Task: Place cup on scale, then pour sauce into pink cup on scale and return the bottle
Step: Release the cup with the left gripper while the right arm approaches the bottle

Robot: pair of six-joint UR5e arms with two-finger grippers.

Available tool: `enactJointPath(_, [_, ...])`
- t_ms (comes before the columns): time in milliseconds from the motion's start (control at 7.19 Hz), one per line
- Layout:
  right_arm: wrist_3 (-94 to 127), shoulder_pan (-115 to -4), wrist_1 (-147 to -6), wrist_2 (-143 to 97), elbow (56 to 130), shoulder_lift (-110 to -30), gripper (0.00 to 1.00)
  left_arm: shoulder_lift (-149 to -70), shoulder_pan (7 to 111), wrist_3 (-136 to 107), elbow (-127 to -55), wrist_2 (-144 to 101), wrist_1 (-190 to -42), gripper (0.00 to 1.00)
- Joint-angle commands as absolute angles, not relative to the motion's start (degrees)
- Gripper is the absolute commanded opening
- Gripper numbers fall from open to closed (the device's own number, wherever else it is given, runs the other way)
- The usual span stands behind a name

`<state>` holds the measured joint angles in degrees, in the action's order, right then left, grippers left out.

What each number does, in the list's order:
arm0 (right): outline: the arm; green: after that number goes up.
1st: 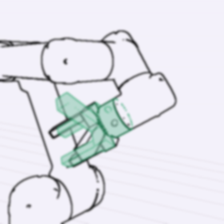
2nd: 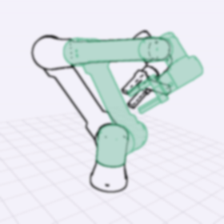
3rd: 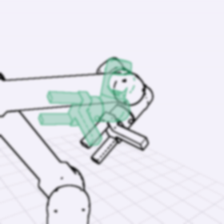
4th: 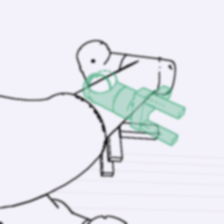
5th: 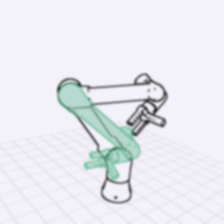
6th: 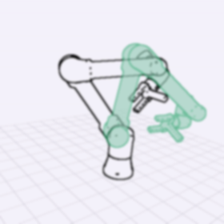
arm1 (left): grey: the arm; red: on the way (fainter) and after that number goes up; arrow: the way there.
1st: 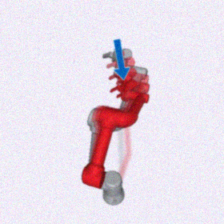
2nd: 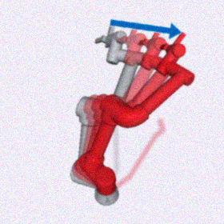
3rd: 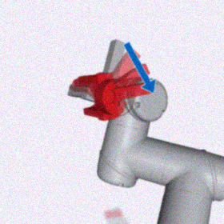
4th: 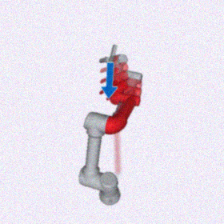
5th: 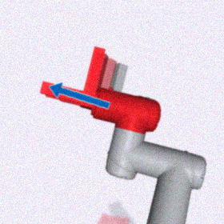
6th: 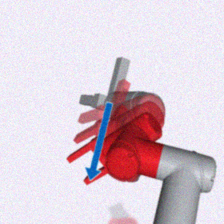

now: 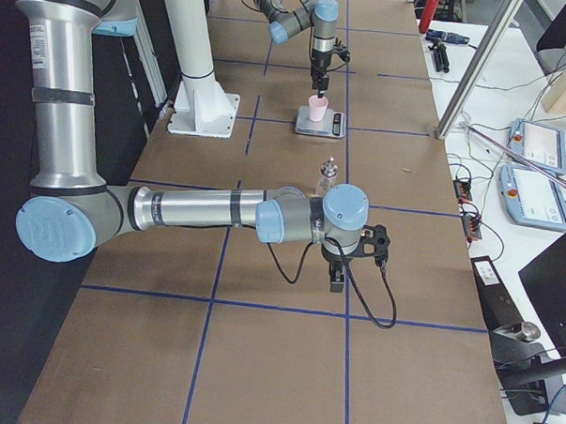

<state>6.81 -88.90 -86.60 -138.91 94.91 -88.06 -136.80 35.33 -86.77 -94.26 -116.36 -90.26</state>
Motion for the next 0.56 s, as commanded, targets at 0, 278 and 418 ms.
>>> enactJointPath(0, [11.47, -88.95, -87.27, -138.69, 100.24, -87.27, 1.00, -136.41, 38.04, -80.89, -98.25, -116.72, -85.01, 1.00])
enactJointPath(278, [20.96, -84.67, -91.02, -137.21, 111.91, -88.33, 1.00, -133.96, 39.63, -77.71, -100.79, -116.72, -83.60, 1.00])
enactJointPath(418, [24.92, -80.55, -96.62, -135.02, 119.11, -88.07, 1.00, -132.21, 41.20, -74.13, -104.46, -116.81, -80.63, 1.00])
